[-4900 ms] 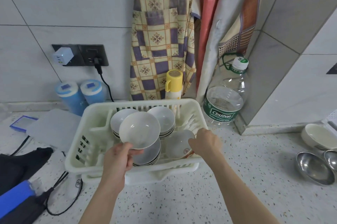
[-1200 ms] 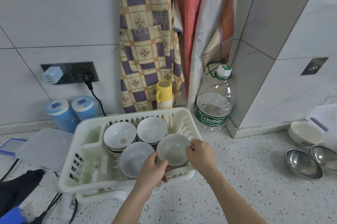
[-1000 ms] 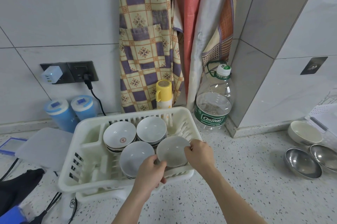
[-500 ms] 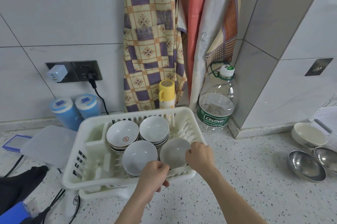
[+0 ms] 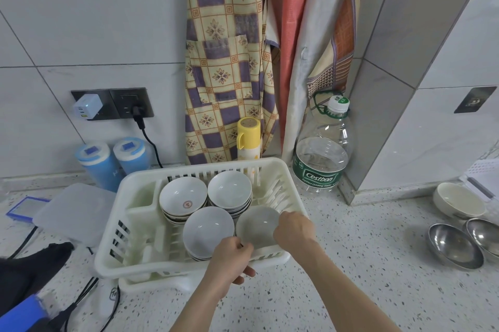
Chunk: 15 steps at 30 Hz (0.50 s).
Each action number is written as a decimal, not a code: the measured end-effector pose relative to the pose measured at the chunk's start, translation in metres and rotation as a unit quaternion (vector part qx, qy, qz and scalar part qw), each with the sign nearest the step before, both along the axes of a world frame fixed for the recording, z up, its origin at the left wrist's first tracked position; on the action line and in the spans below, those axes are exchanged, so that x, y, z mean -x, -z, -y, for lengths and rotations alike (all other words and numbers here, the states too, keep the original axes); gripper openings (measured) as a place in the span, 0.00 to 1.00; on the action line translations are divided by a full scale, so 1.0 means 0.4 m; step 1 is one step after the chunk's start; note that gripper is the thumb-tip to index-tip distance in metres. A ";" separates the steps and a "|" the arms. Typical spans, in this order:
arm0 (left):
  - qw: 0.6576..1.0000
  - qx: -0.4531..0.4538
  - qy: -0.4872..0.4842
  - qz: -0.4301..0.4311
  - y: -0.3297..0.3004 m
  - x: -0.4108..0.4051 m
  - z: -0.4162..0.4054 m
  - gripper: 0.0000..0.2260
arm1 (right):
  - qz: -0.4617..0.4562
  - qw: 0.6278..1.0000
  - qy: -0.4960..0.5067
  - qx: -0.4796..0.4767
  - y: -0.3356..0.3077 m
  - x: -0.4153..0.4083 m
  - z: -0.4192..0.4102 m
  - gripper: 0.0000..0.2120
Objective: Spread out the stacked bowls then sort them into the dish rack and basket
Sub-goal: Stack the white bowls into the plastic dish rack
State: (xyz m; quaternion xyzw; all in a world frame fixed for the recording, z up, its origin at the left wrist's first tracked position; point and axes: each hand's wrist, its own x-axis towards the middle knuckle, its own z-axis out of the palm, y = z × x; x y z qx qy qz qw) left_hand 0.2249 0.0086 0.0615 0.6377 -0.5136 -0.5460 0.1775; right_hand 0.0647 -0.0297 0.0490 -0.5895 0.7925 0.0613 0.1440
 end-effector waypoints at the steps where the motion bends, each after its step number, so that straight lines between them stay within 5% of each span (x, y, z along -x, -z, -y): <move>1: 1.000 0.002 0.004 0.003 0.000 0.001 0.000 0.09 | 0.000 1.000 -0.004 -0.002 -0.002 0.000 0.000 0.15; 10: 1.000 0.001 0.011 0.009 -0.007 0.004 -0.004 0.06 | -0.016 1.000 -0.027 -0.004 -0.016 -0.012 -0.007 0.13; 15: 0.999 0.032 -0.006 -0.029 -0.008 -0.001 -0.039 0.06 | 0.032 0.990 -0.005 0.139 -0.001 -0.013 -0.035 0.16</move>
